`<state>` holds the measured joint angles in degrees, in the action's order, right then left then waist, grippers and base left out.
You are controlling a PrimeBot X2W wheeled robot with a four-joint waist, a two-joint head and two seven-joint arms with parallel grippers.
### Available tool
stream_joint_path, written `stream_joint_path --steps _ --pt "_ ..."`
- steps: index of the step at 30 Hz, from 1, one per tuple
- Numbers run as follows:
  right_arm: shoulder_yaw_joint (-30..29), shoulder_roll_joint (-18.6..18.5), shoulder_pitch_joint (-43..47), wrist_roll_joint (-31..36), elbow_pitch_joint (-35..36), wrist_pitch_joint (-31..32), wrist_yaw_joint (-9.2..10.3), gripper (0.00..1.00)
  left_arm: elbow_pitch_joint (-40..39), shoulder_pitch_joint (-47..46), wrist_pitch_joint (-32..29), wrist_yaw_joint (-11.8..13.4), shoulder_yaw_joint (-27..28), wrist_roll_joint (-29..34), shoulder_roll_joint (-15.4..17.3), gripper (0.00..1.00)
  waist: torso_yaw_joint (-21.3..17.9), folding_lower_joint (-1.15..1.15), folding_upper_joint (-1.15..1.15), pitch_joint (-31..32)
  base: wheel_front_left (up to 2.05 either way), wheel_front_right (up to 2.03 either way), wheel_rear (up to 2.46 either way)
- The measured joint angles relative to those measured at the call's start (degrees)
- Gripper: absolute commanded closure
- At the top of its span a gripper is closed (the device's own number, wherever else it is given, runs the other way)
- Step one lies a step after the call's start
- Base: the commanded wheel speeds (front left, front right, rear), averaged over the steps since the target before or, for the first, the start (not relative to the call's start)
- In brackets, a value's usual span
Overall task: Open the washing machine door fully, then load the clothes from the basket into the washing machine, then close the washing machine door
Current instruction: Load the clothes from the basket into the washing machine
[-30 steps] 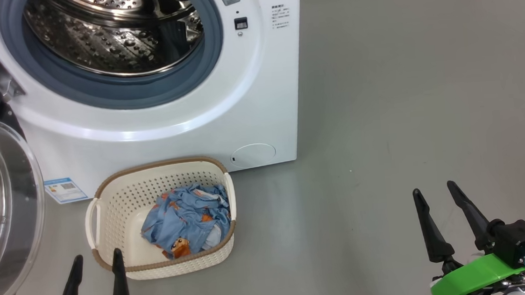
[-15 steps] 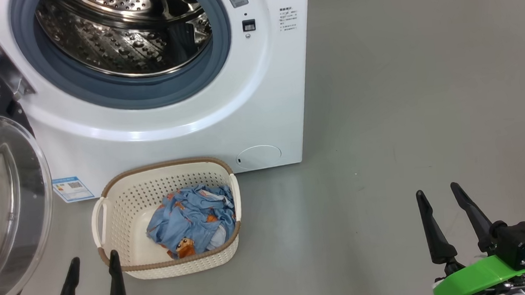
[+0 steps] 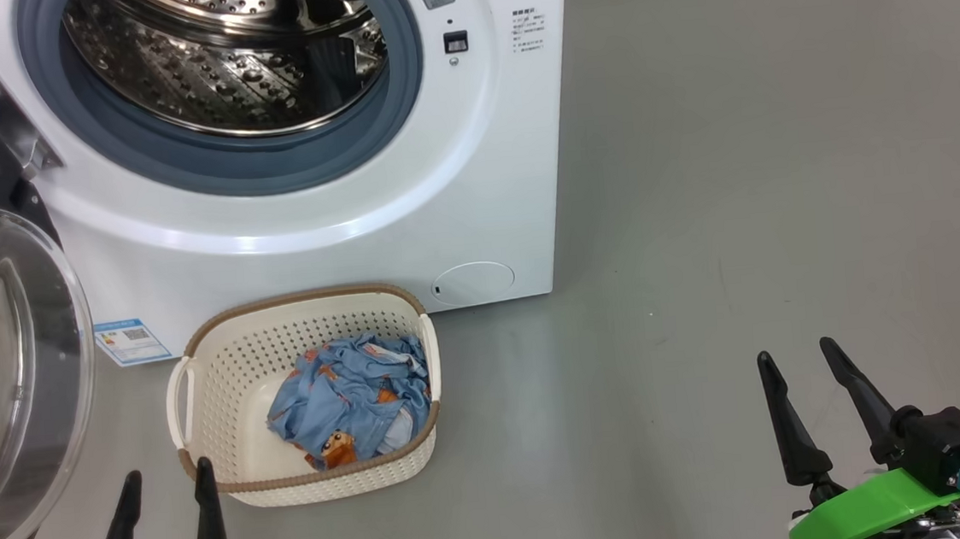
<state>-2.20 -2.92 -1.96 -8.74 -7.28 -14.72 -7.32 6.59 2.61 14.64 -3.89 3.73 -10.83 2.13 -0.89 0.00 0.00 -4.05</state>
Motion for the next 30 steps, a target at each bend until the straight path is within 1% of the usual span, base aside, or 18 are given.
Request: stream_joint_path --steps 6,11,16,24,30 --pt "0.11 0.01 -0.01 -0.07 -0.53 0.0 0.0 0.0 0.3 -0.02 0.0 -0.26 0.25 0.02 0.0 0.0 -0.04 0.0 0.0 -0.2 0.07 -0.07 0.0" --pt "0.14 0.02 -0.01 -0.27 -0.76 0.0 0.0 0.0 0.68 -0.1 0.0 -0.4 0.43 0.1 0.0 0.0 0.18 0.0 0.0 -0.51 0.69 -0.69 0.0" --pt "0.49 0.03 -0.01 -0.27 -0.98 0.0 0.0 0.0 0.92 -0.13 0.0 -0.4 0.81 0.11 0.0 0.0 0.37 0.0 0.0 -0.69 1.37 -1.37 0.0" --pt "0.97 0.05 -0.03 -0.45 -1.16 0.0 0.0 0.0 0.49 -0.32 -0.01 -0.15 1.47 0.62 0.0 0.0 0.42 0.0 0.0 -1.08 1.89 -1.89 0.0" --pt "0.86 0.05 -0.1 -0.51 -1.19 0.0 0.0 0.0 0.54 -0.7 -0.01 0.11 1.31 0.47 -0.01 0.0 0.54 0.0 0.0 -1.72 0.99 -0.99 0.0"
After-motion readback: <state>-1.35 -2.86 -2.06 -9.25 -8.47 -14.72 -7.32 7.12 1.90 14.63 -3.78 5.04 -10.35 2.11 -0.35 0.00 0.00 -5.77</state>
